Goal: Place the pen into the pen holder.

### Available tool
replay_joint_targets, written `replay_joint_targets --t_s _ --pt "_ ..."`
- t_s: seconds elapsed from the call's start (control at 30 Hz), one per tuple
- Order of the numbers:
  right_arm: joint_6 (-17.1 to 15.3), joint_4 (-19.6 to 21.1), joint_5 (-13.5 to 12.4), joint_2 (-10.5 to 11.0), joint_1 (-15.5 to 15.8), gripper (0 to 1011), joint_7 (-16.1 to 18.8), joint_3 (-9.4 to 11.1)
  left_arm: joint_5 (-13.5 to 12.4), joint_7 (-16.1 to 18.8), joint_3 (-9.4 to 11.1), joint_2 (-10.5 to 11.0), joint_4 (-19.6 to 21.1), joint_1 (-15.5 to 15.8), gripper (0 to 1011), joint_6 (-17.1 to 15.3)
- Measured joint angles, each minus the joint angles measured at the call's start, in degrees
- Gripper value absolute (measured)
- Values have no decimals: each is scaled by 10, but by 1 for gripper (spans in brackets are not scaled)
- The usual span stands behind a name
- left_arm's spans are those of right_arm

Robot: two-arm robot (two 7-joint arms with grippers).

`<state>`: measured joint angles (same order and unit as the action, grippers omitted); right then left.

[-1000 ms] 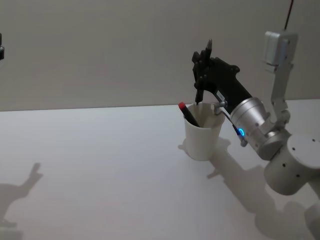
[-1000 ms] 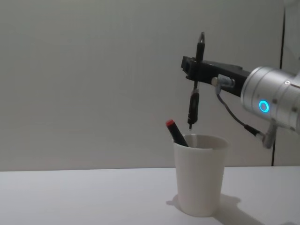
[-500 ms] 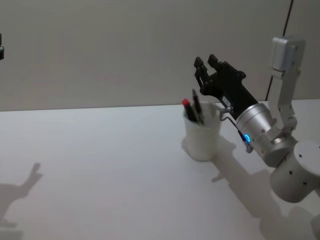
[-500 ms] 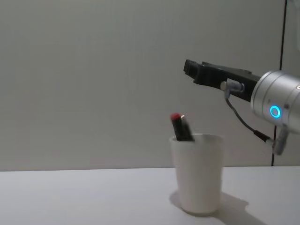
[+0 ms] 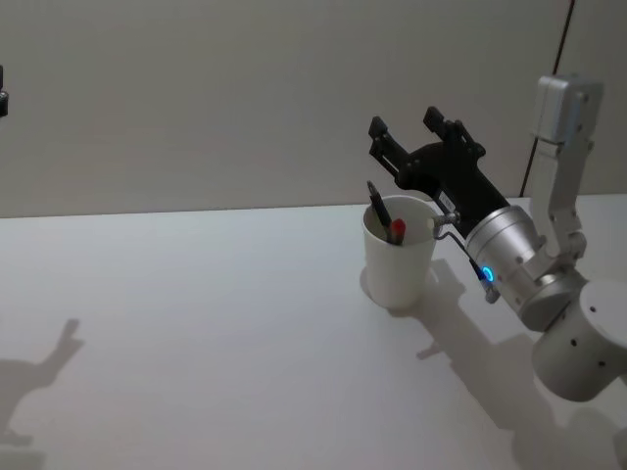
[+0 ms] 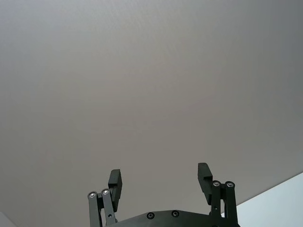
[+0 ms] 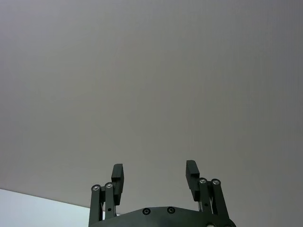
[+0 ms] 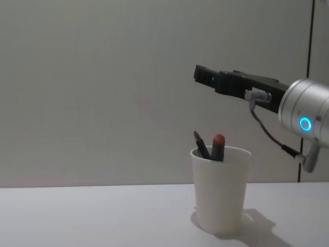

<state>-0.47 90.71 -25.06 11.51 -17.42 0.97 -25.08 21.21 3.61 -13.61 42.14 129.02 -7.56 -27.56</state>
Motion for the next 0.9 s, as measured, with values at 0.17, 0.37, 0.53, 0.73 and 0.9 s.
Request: replay_joint_targets --t_s 0.17,0.37,0.53,0.73,0.9 --pt "0 1 0 1 1 933 0 0 0 0 0 0 0 0 1001 0" --pt "-1 6 -2 2 2 1001 -1 1 0 0 0 0 0 0 1001 0" --pt "4 30 -10 12 13 1001 -14 8 0 0 0 0 0 0 1001 0" --pt "11 71 -22 35 37 1001 -43 19 0 0 0 0 0 0 1001 0" --pt "16 109 -35 59 61 1001 -75 31 0 0 0 0 0 0 1001 0"
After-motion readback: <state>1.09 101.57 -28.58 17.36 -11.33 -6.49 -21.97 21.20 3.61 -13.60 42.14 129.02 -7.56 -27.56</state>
